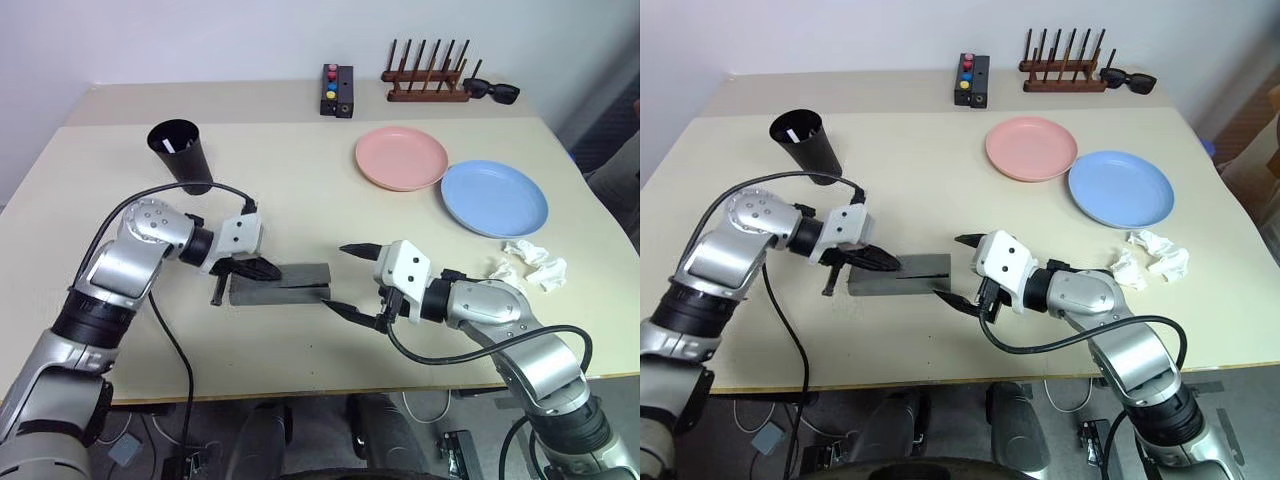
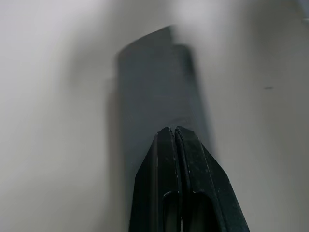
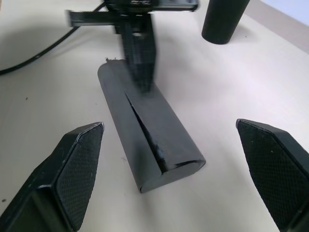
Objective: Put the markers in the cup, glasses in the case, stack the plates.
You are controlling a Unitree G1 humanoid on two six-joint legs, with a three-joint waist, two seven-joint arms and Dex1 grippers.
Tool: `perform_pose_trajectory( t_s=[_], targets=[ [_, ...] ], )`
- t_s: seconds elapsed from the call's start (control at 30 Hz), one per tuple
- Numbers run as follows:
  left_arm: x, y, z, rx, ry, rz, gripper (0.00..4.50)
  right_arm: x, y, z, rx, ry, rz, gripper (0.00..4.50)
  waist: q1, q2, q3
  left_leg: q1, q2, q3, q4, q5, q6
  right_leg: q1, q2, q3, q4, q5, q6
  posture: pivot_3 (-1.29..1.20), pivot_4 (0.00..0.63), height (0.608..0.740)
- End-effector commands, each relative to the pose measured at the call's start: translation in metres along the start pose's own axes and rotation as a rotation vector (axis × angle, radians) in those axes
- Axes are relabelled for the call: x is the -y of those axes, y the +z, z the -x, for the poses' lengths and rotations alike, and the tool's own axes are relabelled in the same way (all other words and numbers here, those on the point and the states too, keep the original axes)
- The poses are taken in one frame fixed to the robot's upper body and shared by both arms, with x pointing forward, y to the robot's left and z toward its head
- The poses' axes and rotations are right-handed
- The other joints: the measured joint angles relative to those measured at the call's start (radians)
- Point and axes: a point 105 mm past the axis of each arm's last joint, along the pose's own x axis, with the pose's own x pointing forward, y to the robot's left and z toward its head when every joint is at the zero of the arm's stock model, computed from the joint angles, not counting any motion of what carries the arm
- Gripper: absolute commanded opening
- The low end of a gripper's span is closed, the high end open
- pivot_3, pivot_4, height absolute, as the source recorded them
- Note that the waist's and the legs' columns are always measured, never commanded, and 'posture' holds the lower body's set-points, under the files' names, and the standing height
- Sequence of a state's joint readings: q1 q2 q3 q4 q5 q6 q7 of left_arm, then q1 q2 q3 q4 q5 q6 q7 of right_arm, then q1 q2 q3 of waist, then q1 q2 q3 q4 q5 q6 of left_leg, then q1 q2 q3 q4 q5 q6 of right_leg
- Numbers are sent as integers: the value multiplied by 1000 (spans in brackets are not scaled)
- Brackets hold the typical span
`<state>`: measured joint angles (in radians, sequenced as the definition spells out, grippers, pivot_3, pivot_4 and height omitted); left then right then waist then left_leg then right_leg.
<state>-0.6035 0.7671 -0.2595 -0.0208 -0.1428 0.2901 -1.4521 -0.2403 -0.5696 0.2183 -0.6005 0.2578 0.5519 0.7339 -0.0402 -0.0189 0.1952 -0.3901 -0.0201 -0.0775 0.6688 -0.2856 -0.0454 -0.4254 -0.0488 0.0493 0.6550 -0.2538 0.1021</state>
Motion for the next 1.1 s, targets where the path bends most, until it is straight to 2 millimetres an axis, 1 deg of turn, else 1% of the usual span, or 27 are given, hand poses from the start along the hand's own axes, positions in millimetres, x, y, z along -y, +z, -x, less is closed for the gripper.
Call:
perform_pose_trajectory(
  t_s=[0.03, 0.2, 0.33, 0.5, 0.57, 0.67, 0.7, 0.77, 0.9, 1.0, 1.1],
  targets=[
    [6, 6, -3, -4, 3, -27, 22, 5, 11, 4, 36, -13, 40, 4500, 0, 0, 0, 0, 0, 0, 0, 0, 0, 0, 0, 0, 0, 0, 0, 0, 150, 735],
    [11, -3, -9, -51, 7, -47, 22, 5, 9, 4, 30, -6, 40, 4500, 0, 0, 0, 0, 0, 0, 0, 0, 0, 0, 0, 0, 0, 0, 0, 0, 150, 735],
    [15, -13, -14, -71, 14, -28, 22, 5, 8, 3, 29, -3, 41, 4500, 1, 0, 0, 1, 0, 0, 0, 0, 0, 1, 0, 0, 0, 0, 0, 0, 150, 735],
    [16, -22, -17, -96, 34, -14, 22, 4, 9, 2, 31, -1, 43, 4500, 3, 0, -1, 4, 0, 0, 0, 0, 0, 4, 0, 0, 0, 0, 0, 0, 150, 735],
    [18, -27, -18, -116, 29, -12, 22, 5, 9, 2, 32, -1, 45, 4500, 3, 0, -1, 7, 0, 0, 0, 0, 0, 7, 0, 0, 0, 0, 0, 0, 150, 735],
    [17, -39, -18, -170, 42, -39, 22, 5, 10, 2, 33, 0, 47, 4500, 2, 0, -1, 19, 0, 0, -2, 0, 0, 20, 1, 0, -4, -1, -1, 0, 150, 735],
    [16, -41, -18, -179, 44, -50, 22, 5, 10, 2, 33, 1, 47, 4500, 2, 1, -1, 19, 1, 0, -2, 0, 0, 21, 1, -1, -5, -1, -1, 0, 150, 735],
    [13, -35, -19, -140, 64, -33, 22, 5, 10, 2, 34, 2, 48, 4500, 2, 1, -2, 20, 1, 0, -2, 0, 0, 22, 1, 0, -6, -1, -2, 0, 150, 735],
    [4, -2, -16, 40, 88, 55, 22, 5, 11, 2, 33, 4, 48, 4500, 7, 3, -3, 20, 1, 0, -1, 1, 2, 22, 1, 0, -5, -1, -1, 0, 150, 735],
    [0, 10, -10, 94, 92, 88, 22, 5, 10, 2, 31, 4, 49, 4500, 6, 3, -3, 18, 1, -1, -1, 1, 2, 21, 1, -1, -6, -1, 0, 0, 150, 735],
    [-6, 20, 1, 143, 95, 114, 22, 7, 9, 3, 28, 4, 52, 4500, 4, 2, -2, 16, 1, -1, -1, 1, 2, 18, 1, -1, -6, -1, 0, 0, 150, 735]
  ],
)
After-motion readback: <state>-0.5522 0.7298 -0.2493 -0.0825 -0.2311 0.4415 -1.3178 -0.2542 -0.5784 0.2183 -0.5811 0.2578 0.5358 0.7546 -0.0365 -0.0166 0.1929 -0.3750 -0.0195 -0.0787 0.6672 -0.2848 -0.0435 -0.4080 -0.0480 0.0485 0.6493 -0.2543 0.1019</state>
